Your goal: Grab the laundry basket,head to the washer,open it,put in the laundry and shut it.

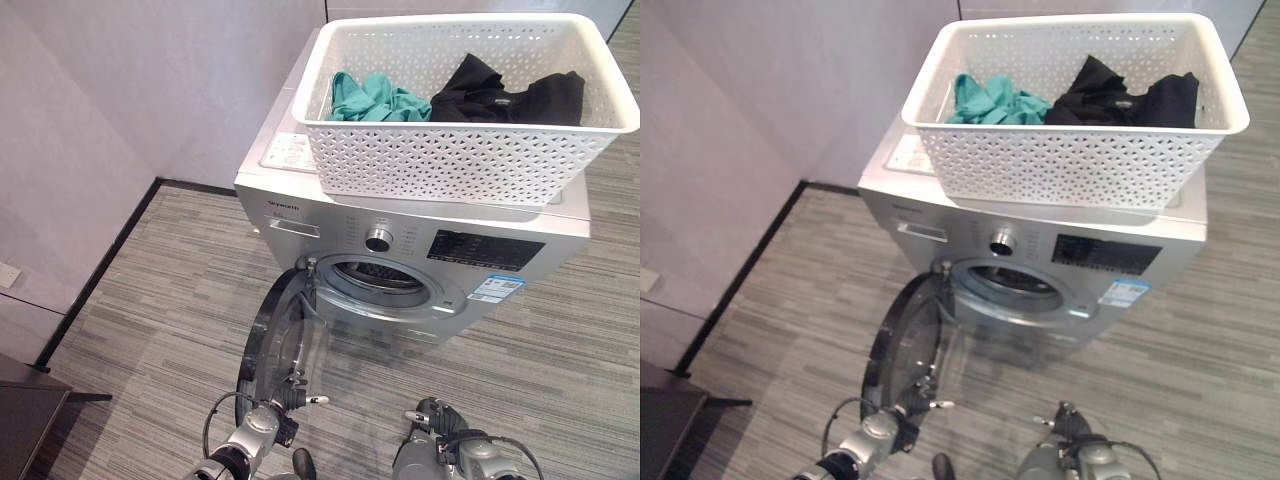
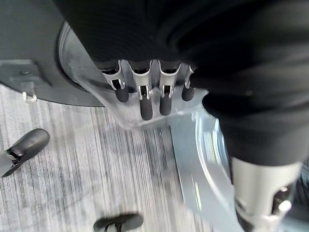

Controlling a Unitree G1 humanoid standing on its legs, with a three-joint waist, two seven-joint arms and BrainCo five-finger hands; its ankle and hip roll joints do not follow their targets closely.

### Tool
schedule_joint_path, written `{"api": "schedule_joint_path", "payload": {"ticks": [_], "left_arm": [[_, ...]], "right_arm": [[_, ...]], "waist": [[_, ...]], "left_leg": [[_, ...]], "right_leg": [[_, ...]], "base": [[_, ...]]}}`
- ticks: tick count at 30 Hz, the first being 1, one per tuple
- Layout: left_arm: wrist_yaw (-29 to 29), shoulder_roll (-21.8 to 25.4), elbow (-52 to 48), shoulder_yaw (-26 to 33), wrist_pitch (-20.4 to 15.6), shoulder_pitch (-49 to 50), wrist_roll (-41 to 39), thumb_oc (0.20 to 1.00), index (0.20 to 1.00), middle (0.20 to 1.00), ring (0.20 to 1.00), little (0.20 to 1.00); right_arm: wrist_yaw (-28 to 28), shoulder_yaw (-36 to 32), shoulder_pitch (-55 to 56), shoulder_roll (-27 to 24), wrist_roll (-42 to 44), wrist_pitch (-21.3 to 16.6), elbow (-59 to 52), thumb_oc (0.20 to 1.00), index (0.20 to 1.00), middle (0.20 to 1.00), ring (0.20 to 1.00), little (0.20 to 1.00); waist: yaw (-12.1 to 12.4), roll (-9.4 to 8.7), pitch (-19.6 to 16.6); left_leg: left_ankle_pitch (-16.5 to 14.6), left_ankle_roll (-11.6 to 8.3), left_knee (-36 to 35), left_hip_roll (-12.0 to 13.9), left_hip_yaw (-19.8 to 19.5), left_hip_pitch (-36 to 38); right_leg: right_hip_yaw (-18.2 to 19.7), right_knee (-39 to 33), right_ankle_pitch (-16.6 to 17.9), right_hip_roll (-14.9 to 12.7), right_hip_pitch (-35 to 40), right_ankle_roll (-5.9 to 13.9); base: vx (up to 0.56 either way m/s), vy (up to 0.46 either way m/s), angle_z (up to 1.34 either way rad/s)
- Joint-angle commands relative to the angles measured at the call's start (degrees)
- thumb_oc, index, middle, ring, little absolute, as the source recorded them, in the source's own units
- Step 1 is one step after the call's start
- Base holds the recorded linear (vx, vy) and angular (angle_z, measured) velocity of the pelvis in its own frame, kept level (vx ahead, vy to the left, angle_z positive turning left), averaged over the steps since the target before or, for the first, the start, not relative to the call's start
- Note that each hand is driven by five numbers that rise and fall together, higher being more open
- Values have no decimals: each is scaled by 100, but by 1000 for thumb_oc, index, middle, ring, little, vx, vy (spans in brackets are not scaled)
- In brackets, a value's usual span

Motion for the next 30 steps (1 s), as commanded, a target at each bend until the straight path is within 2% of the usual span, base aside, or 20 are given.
{"api": "schedule_joint_path", "payload": {"ticks": [1, 2, 4, 5, 6, 10, 12, 15, 16, 17, 18, 20, 21, 22, 24, 25, 26, 27, 29, 30], "left_arm": [[611, 145, 719, 277, -85, -403, 449, 1000, 1000, 1000, 1000, 1000], [613, 143, 724, 282, -88, -406, 453, 1000, 1000, 1000, 1000, 1000], [823, 408, 1135, 888, -40, -381, 383, 1000, 1000, 1000, 1000, 1000], [822, 410, 1137, 892, -42, -380, 384, 1000, 1000, 1000, 1000, 1000], [850, 634, 1194, 1182, -47, -333, 364, 1000, 1000, 1000, 1000, 1000], [864, 970, 1112, 1640, -104, -167, 274, 1000, 1000, 1000, 1000, 1000], [881, 1082, 841, 2031, -144, 68, 56, 1000, 1000, 1000, 1000, 1000], [889, 1051, 663, 2212, -188, 236, -142, 1000, 1000, 1000, 1000, 1000], [906, 1037, 537, 2311, -213, 315, -266, 1000, 1000, 1000, 1000, 1000], [896, 995, 134, 2529, -320, 620, -510, 1000, 1000, 1000, 1000, 1000], [898, 988, 123, 2524, -317, 632, -510, 1000, 1000, 1000, 1000, 1000], [887, 985, -136, 2634, -386, 836, -598, 1000, 1000, 1000, 1000, 1000], [863, 1040, -376, 2750, -382, 1037, -676, 1000, 1000, 1000, 1000, 1000], [864, 1037, -399, 2751, -369, 1050, -674, 1000, 1000, 1000, 1000, 1000], [798, 1114, -536, 2771, -323, 1155, -697, 1000, 1000, 1000, 1000, 1000], [796, 1182, -588, 2747, -318, 1162, -689, 1000, 1000, 1000, 1000, 1000], [804, 1231, -631, 2701, -315, 1157, -677, 1000, 1000, 1000, 1000, 1000], [792, 1247, -696, 2651, -295, 1139, -649, 1000, 1000, 1000, 1000, 1000], [708, 1260, -734, 2553, -254, 1109, -491, 1000, 1000, 1000, 1000, 1000], [677, 1246, -777, 2484, -257, 1075, -398, 1000, 1000, 1000, 1000, 1000]], "right_arm": [[-86, -38, -53, 264, 165, -138, 194, 1000, 1000, 1000, 1000, 1000], [-87, -35, -55, 263, 165, -137, 192, 1000, 1000, 1000, 1000, 1000], [-57, -62, 80, 194, 126, -181, -119, 1000, 1000, 1000, 1000, 1000], [-58, -58, 82, 194, 126, -179, -124, 1000, 1000, 1000, 1000, 1000], [-20, -97, 177, 76, 55, -208, -425, 1000, 1000, 1000, 1000, 1000], [-60, -384, 578, -255, -37, -333, -1484, 1000, 1000, 1000, 1000, 1000], [-370, -1143, 1083, -506, -28, -458, -2471, 1000, 1000, 1000, 1000, 1000], [-626, -1624, 1248, -605, -80, -516, -2970, 1000, 1000, 1000, 1000, 1000], [-787, -1866, 1311, -696, -186, -529, -3311, 1000, 1000, 1000, 1000, 1000], [-1127, -2474, 1422, -968, -553, -643, -4208, 1000, 1000, 1000, 1000, 1000], [-1131, -2482, 1442, -966, -564, -627, -4235, 1000, 1000, 1000, 1000, 1000], [-1404, -2787, 1333, -1169, -934, -721, -4749, 1000, 1000, 1000, 1000, 1000], [-1625, -3004, 1069, -1393, -1263, -813, -5503, 1000, 1000, 1000, 1000, 1000], [-1628, -3015, 1091, -1379, -1284, -777, -5554, 1000, 1000, 1000, 1000, 1000], [-1699, -3195, 815, -1634, -1533, -825, -6322, 1000, 1000, 1000, 1000, 1000], [-1793, -3277, 573, -1856, -1683, -864, -6627, 1000, 1000, 1000, 1000, 1000], [-1864, -3356, 324, -2085, -1761, -906, -6888, 1000, 1000, 1000, 1000, 1000], [-1931, -3402, 130, -2252, -1846, -902, -7067, 1000, 1000, 1000, 1000, 1000], [-1868, -3549, -241, -2690, -2045, -867, -7507, 1000, 1000, 1000, 1000, 1000], [-1869, -3650, -463, -2938, -2098, -836, -7587, 1000, 1000, 1000, 1000, 1000]], "waist": [[176, -310, -153], [173, -310, -152], [140, -340, -217], [136, -341, -218], [121, -347, -257], [33, -342, -317], [-89, -293, -357], [-130, -249, -379], [-157, -230, -383], [-217, -193, -418], [-203, -180, -421], [-190, -149, -456], [-119, -198, -496], [-105, -177, -489], [23, -275, -493], [103, -357, -507], [132, -417, -520], [169, -465, -505], [247, -613, -451], [258, -705, -457]], "left_leg": [[-823, 241, 30, -100, 85, 616], [-823, 242, 30, -101, 84, 616], [-834, 223, 30, -101, 117, 638], [-834, 223, 30, -101, 117, 637], [-837, 207, 30, -84, 137, 655], [-835, 150, 30, -16, 199, 711], [-829, 98, 30, 90, 299, 768], [-785, 62, 30, 195, 375, 829], [-735, 39, 57, 257, 417, 866], [-631, -58, 373, 486, 524, 903], [-636, -68, 381, 503, 536, 908], [-301, -241, 738, 772, 620, 884], [285, -370, 1361, 1044, 603, 751], [283, -408, 1400, 1093, 606, 746], [765, -462, 2287, 1382, 416, 469], [1061, -489, 2662, 1522, 366, 347], [1209, -507, 2884, 1695, 420, 270], [1224, -484, 3021, 1788, 464, 196], [611, -321, 2868, 1616, 542, -143], [190, -201, 2721, 1434, 648, -359]], "right_leg": [[350, 153, 102, -590, -496, 477], [351, 154, 102, -591, -497, 477], [380, 149, 113, -590, -508, 476], [380, 149, 113, -591, -510, 476], [396, 156, 105, -582, -515, 479], [454, 200, 31, -524, -528, 471], [553, 278, -107, -411, -565, 436], [654, 335, -235, -280, -591, 385], [709, 354, -299, -194, -603, 355], [880, 349, -474, 123, -601, 244], [884, 347, -479, 143, -599, 236], [1002, 245, -663, 516, -498, 80], [1161, 25, -838, 977, -279, -121], [1163, -8, -836, 1030, -259, -151], [1291, -221, -989, 1402, 22, -404], [1288, -273, -1073, 1495, 146, -495], [1242, -353, -1156, 1557, 280, -579], [1231, -429, -1211, 1586, 425, -621], [1222, -536, -1293, 1507, 649, -601], [1194, -539, -1329, 1389, 722, -537]], "base": [[0, 0, 0], [0, 0, 0], [36, 24, 1], [58, 23, -2], [43, 11, -3], [62, -4, -2], [96, -39, -4], [59, -50, -17], [128, -143, -30], [130, -148, -27], [138, -180, -30], [122, -229, -46], [134, -277, -68], [137, -305, -81], [97, -270, -81], [107, -295, -93], [110, -246, -87], [101, -158, -50], [86, -46, 9], [69, 17, 36]]}}
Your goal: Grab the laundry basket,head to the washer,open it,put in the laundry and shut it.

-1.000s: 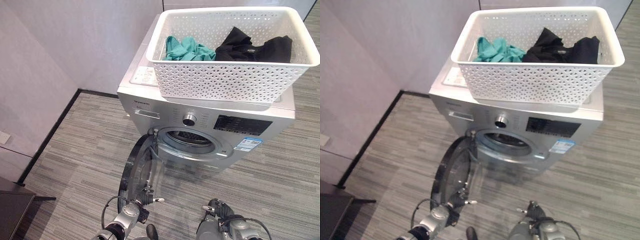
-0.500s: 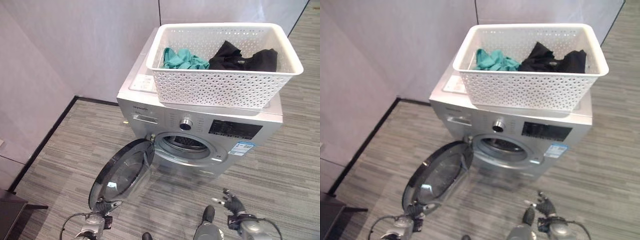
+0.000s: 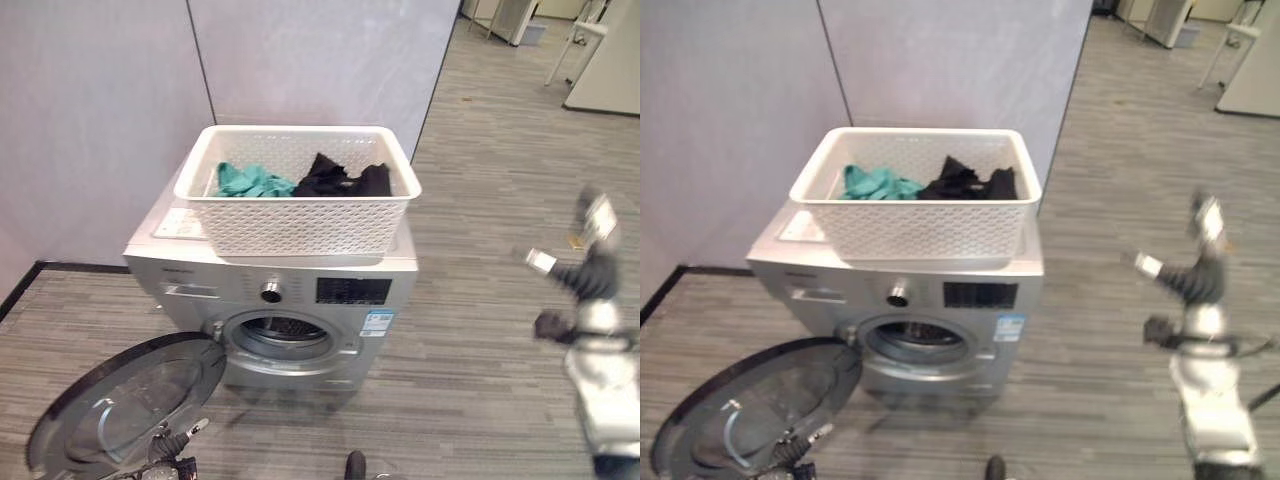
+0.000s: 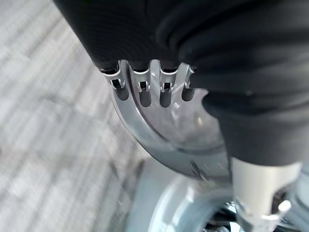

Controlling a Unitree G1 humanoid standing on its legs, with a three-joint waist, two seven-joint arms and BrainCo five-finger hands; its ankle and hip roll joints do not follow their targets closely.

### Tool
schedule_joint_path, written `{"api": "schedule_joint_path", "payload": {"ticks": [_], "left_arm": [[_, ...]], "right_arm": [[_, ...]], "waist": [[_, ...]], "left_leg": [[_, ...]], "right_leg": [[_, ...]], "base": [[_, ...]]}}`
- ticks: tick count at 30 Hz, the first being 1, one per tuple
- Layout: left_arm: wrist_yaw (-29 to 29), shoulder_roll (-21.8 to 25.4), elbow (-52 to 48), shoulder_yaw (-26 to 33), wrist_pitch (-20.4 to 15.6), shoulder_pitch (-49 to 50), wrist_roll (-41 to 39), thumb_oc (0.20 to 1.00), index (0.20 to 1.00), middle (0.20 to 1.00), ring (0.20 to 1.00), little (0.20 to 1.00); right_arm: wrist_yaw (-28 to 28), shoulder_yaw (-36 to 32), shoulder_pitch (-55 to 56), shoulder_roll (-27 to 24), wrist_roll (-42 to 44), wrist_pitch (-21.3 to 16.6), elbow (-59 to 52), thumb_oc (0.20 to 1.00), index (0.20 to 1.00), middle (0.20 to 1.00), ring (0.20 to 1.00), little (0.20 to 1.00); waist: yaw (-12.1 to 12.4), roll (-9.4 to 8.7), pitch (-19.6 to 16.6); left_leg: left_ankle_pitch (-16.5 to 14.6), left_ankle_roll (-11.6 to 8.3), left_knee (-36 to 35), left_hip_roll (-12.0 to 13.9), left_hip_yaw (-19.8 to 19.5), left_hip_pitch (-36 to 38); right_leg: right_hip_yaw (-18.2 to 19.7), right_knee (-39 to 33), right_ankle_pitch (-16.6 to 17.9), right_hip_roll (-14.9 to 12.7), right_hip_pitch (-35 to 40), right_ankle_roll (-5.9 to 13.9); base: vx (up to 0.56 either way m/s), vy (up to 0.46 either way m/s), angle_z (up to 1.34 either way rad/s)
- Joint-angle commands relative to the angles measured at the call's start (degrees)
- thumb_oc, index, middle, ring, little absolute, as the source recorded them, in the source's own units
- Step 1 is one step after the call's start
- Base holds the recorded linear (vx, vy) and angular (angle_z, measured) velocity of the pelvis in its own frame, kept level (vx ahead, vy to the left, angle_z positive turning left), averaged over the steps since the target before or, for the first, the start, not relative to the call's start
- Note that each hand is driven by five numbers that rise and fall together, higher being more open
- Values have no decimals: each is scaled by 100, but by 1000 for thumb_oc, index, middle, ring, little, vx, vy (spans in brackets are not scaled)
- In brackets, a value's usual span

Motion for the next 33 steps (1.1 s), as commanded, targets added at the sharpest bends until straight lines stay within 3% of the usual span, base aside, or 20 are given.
{"api": "schedule_joint_path", "payload": {"ticks": [1, 3, 6, 7, 8, 11, 20, 22, 25, 33], "left_arm": [[-87, 58, -274, -364, -139, -347, 309, 1000, 1000, 1000, 1000, 1000], [-115, 84, -414, -512, -180, -397, 272, 1000, 1000, 1000, 1000, 1000], [-93, 145, -472, -584, -249, -456, 211, 1000, 1000, 1000, 1000, 1000], [-148, 102, -430, -619, -242, -343, 100, 1000, 1000, 1000, 1000, 1000], [-148, 95, -431, -610, -243, -340, 101, 1000, 1000, 1000, 1000, 1000], [-282, 114, -276, -558, -202, -220, -98, 1000, 1000, 1000, 1000, 1000], [-622, 42, -77, -480, -151, 26, -316, 1000, 1000, 1000, 1000, 1000], [-655, 41, -37, -500, -160, 45, -340, 1000, 1000, 1000, 1000, 1000], [-738, 45, 52, -524, -155, 96, -400, 1000, 1000, 1000, 1000, 1000], [-891, 140, 147, -549, -74, 59, -453, 1000, 1000, 1000, 1000, 1000]], "right_arm": [[-36, -333, -463, -673, -243, -120, 272, 1000, 1000, 1000, 1000, 1000], [13, 155, -1342, -1139, -50, -101, 573, 1000, 1000, 1000, 1000, 1000], [228, 977, -2521, -1804, -41, 1, 1051, 1000, 1000, 1000, 1000, 1000], [361, 1484, -2986, -1854, 161, 78, 1430, 1000, 1000, 1000, 1000, 1000], [358, 1511, -3012, -1856, 162, 74, 1443, 1000, 1000, 1000, 1000, 1000], [1158, 2271, -3359, -2205, 549, 280, 1731, 1000, 1000, 1000, 1000, 1000], [2352, 3530, -3933, -2770, 1110, 401, 1777, 1000, 1000, 1000, 1000, 1000], [2408, 3725, -4125, -2775, 1178, 390, 1876, 1000, 1000, 1000, 1000, 1000], [2643, 4534, -4842, -2731, 1486, 425, 2240, 1000, 1000, 1000, 1000, 1000], [3192, 5976, -6033, -3197, 1505, 769, 2712, 1000, 1000, 1000, 1000, 1000]], "waist": [[241, 1, 466], [438, -181, 563], [754, -299, 734], [788, -226, 615], [783, -222, 629], [778, -322, 405], [702, -497, 201], [715, -513, 189], [785, -599, 173], [787, -827, 215]], "left_leg": [[-311, 474, -905, -635, 472, 169], [-484, 580, -1158, -992, 409, -403], [-135, 483, -1481, -1239, -2, -892], [-158, 578, -2201, -1440, -34, -368], [-158, 576, -2215, -1443, -29, -342], [-90, 759, -2406, -1670, 45, -161], [-243, 956, -2898, -1903, 262, 322], [-242, 974, -2951, -1922, 288, 368], [-254, 1026, -3063, -1967, 317, 471], [-183, 1022, -3194, -2016, 181, 357]], "right_leg": [[198, 37, -808, -568, 324, 455], [261, 37, -832, -655, 442, 528], [341, 37, -919, -610, 672, 531], [379, 37, -894, -582, 794, 623], [382, 37, -899, -584, 812, 625], [387, 126, -836, -739, 895, 636], [434, 548, -976, -908, 801, 838], [445, 588, -978, -917, 772, 856], [393, 666, -956, -945, 726, 908], [182, 745, -943, -974, 599, 946]], "base": [[42, 57, 64], [-2, 74, 56], [86, 126, -29], [198, 176, -64], [256, 277, -72], [131, 179, -19], [112, 133, -7], [36, 67, -3], [56, 78, -19], [14, 38, 4]]}}
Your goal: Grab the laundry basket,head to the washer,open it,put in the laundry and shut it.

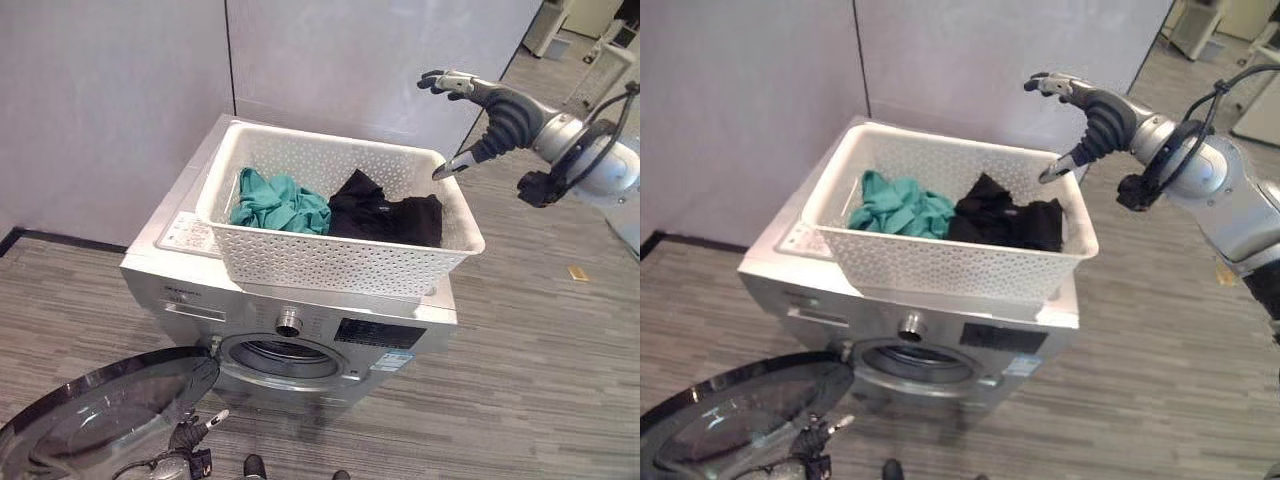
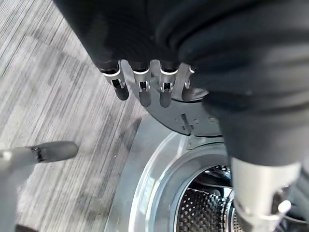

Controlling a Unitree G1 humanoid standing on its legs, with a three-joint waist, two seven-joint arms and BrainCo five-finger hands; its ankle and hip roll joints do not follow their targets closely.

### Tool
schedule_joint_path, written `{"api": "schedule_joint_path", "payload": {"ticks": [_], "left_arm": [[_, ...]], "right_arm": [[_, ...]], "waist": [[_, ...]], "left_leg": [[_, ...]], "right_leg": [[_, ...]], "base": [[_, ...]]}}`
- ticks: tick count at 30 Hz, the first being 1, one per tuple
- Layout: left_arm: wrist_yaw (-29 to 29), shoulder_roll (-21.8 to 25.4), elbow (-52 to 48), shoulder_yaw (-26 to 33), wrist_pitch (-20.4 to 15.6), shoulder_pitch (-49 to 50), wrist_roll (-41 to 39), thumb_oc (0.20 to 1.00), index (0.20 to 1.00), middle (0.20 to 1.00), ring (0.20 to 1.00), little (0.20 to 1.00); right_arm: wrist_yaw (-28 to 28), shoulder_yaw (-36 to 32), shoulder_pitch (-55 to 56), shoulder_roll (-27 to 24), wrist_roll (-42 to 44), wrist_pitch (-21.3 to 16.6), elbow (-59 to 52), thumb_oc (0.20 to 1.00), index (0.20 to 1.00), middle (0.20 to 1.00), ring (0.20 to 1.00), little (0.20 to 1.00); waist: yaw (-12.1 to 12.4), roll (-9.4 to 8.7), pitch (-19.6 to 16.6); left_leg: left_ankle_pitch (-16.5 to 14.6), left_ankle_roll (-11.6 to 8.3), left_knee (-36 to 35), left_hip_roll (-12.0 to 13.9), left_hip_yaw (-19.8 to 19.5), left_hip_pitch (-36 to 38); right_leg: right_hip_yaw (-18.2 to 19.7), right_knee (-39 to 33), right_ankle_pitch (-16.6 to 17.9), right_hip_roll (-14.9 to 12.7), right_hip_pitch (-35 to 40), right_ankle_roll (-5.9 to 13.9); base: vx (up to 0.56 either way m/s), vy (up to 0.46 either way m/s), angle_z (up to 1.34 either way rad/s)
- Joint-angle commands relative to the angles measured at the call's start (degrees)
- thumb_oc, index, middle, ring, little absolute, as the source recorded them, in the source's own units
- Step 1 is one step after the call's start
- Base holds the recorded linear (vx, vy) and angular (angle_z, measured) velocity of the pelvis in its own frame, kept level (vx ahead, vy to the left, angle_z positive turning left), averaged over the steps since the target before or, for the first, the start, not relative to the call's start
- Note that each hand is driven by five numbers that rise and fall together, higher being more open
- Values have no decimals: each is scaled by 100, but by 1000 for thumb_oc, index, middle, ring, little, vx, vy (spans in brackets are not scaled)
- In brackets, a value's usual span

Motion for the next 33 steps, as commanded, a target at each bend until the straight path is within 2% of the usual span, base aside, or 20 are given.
{"api": "schedule_joint_path", "payload": {"ticks": [1, 7, 10, 20, 30, 33], "left_arm": [[-140, 227, 130, -244, -90, -92, -163, 1000, 1000, 1000, 1000, 1000], [-283, 321, 117, -275, -81, -46, -257, 1000, 1000, 1000, 1000, 1000], [-331, 323, 54, -312, -62, -40, -298, 1000, 1000, 1000, 1000, 1000], [-484, 368, -108, -504, -63, 1, -415, 1000, 1000, 1000, 1000, 1000], [-542, 347, -174, -639, -62, -156, -491, 1000, 1000, 1000, 1000, 1000], [-530, 402, -362, -724, -88, -270, -493, 1000, 1000, 1000, 1000, 1000]], "right_arm": [[155, 237, -475, -445, 171, 145, 278, 1000, 1000, 1000, 1000, 1000], [474, 1296, -1241, -434, -119, 247, 924, 1000, 1000, 1000, 1000, 1000], [560, 1501, -1365, -462, -207, 283, 1060, 1000, 1000, 1000, 1000, 1000], [753, 1613, -1158, -293, -518, 342, 1562, 1000, 1000, 1000, 1000, 1000], [1158, 1920, -819, -485, -592, 348, 1156, 1000, 1000, 1000, 1000, 1000], [1391, 2029, -536, -496, -704, 392, 1052, 1000, 1000, 1000, 1000, 1000]], "waist": [[152, -42, -137], [270, -214, 31], [304, -266, 101], [509, -306, 481], [559, -324, 723], [614, -335, 918]], "left_leg": [[-518, -251, 269, 266, -160, -29], [-500, -232, 269, 236, -289, -171], [-494, -230, 307, 233, -359, -275], [-524, -188, 492, 199, -564, -559], [-508, -196, 600, 185, -691, -843], [-508, -196, 694, 173, -762, -992]], "right_leg": [[-224, 704, -532, -416, -202, 339], [-330, 820, -523, -452, -358, 353], [-383, 837, -516, -454, -408, 350], [-526, 1045, -553, -507, -599, 332], [-649, 1071, -546, -522, -720, 305], [-673, 1126, -562, -524, -800, 284]], "base": [[0, 28, 9], [-9, 23, 10], [-12, 6, 9], [-19, 14, 13], [-17, 9, 7], [-44, -2, 10]]}}
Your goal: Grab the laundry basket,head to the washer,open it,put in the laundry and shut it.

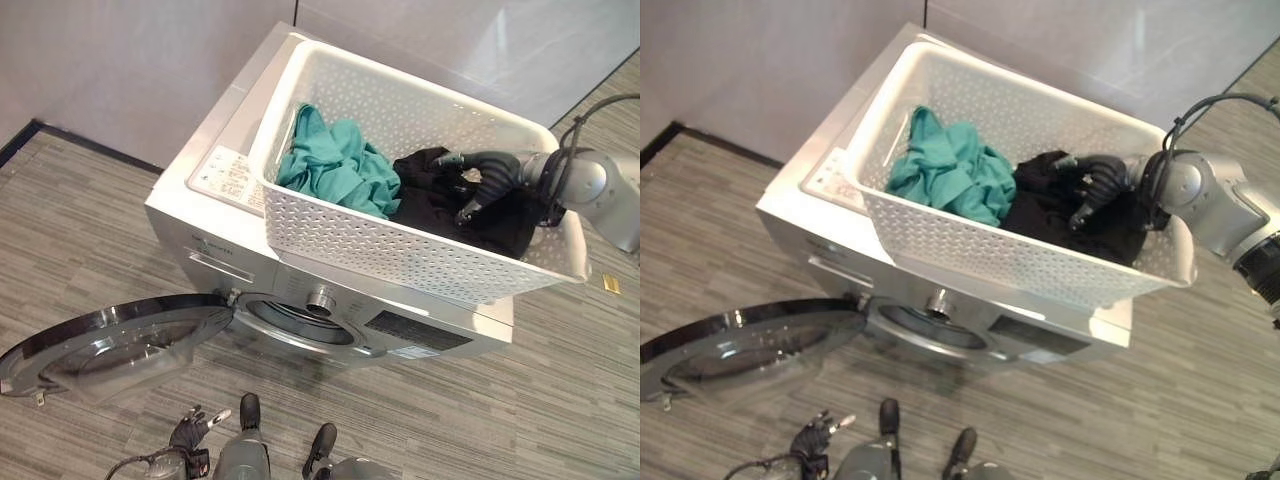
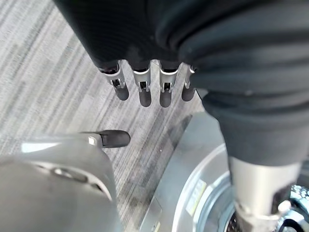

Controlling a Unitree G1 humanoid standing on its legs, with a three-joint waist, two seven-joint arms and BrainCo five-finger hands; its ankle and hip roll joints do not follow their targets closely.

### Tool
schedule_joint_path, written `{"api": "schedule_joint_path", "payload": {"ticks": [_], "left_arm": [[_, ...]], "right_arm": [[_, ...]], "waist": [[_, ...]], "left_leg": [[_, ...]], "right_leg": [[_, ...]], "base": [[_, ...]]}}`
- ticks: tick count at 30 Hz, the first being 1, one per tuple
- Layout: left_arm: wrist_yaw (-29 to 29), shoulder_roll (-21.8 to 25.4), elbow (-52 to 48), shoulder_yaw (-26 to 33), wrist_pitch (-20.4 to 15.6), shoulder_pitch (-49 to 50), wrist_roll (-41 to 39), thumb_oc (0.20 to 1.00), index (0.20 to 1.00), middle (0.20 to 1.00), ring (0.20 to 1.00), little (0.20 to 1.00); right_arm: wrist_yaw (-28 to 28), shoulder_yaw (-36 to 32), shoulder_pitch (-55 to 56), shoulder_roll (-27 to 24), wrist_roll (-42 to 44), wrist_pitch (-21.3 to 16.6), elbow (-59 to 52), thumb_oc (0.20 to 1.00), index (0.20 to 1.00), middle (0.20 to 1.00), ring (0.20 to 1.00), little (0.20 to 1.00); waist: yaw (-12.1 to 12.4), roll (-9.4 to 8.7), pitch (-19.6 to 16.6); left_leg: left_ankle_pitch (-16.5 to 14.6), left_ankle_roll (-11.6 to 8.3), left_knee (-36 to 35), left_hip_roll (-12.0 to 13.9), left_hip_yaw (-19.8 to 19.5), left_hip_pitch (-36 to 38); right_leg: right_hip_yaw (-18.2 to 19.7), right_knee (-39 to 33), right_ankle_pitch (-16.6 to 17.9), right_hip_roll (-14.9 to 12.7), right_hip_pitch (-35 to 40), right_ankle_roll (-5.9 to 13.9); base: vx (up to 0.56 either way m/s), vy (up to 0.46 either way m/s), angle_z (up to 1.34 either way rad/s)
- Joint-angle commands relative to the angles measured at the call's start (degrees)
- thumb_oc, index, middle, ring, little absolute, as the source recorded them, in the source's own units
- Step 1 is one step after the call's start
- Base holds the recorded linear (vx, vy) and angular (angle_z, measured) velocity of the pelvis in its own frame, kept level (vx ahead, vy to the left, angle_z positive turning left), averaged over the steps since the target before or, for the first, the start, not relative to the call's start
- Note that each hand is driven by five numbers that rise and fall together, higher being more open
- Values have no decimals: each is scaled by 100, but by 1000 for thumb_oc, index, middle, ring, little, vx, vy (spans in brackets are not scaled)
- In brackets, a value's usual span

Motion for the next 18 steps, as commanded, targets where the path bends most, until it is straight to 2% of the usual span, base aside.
{"api": "schedule_joint_path", "payload": {"ticks": [1, 5, 10, 11, 12, 18], "left_arm": [[-65, 161, -182, -295, -119, -147, -216, 1000, 1000, 1000, 1000, 1000], [-87, 185, -385, -465, -120, -241, -178, 1000, 1000, 1000, 1000, 1000], [-64, 184, -528, -650, -130, -331, -161, 1000, 1000, 1000, 1000, 1000], [-54, 185, -584, -677, -136, -339, -182, 1000, 1000, 1000, 1000, 1000], [-60, 189, -624, -706, -132, -331, -190, 1000, 1000, 1000, 1000, 1000], [-28, 142, -571, -782, -80, -336, -201, 1000, 1000, 1000, 1000, 1000]], "right_arm": [[262, 272, -114, -430, -205, 91, -44, 1000, 1000, 1000, 1000, 1000], [567, 443, 111, -287, -281, 189, -127, 1000, 1000, 1000, 1000, 1000], [647, 441, 258, -52, -347, 243, -51, 1000, 1000, 1000, 1000, 1000], [614, 399, 301, -11, -377, 265, -4, 762, 762, 762, 762, 762], [598, 353, 343, 36, -422, 276, 72, 200, 200, 200, 200, 200], [370, -72, 474, 233, -722, 355, 269, 200, 200, 200, 200, 200]], "waist": [[217, 32, 197], [281, 49, 347], [329, 93, 478], [342, 108, 501], [349, 121, 511], [310, 201, 510]], "left_leg": [[-535, -246, 225, 239, -149, 45], [-518, -248, 247, 237, -199, -66], [-510, -250, 292, 239, -245, -194], [-503, -254, 297, 239, -261, -220], [-495, -256, 295, 238, -271, -238], [-413, -265, 168, 219, -316, -289]], "right_leg": [[-58, 1118, -594, -486, -271, 285], [-95, 1087, -581, -478, -326, 274], [-124, 1035, -569, -453, -378, 252], [-124, 1021, -566, -446, -386, 245], [-125, 1014, -567, -442, -394, 237], [-160, 975, -571, -414, -455, 210]], "base": [[0, 0, 0], [-22, -1, 1], [-6, -2, 2], [-18, -9, 5], [-17, -3, 8], [-9, 3, 5]]}}
